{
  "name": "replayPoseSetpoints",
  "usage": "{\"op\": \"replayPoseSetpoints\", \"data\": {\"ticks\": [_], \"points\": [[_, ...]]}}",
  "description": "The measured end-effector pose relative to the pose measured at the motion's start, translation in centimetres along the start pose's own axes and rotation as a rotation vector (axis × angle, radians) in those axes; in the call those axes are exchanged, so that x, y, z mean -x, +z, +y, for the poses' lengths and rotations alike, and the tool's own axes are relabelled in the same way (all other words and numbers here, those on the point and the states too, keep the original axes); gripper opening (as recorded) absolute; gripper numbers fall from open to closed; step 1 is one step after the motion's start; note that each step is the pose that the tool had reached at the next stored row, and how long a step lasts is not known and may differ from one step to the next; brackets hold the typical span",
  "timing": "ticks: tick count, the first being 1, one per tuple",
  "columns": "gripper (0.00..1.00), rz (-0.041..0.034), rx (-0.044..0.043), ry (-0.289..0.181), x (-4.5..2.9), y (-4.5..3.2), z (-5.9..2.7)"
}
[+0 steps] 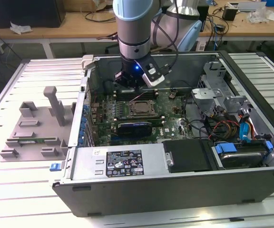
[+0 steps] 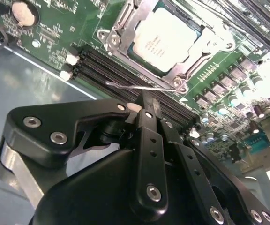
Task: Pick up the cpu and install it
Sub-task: 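Install the first cpu locking lever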
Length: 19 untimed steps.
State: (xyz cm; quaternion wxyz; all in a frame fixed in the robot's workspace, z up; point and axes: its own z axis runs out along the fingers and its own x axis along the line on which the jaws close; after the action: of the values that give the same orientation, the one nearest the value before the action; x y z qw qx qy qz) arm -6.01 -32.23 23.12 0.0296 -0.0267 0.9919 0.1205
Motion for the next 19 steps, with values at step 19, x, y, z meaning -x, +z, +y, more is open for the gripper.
{"op": "replayPoseSetpoints", "data": {"ticks": [19], "points": [[0.11,-0.0965,-0.0171,0.135,0.07,1.84,0.44]]}}
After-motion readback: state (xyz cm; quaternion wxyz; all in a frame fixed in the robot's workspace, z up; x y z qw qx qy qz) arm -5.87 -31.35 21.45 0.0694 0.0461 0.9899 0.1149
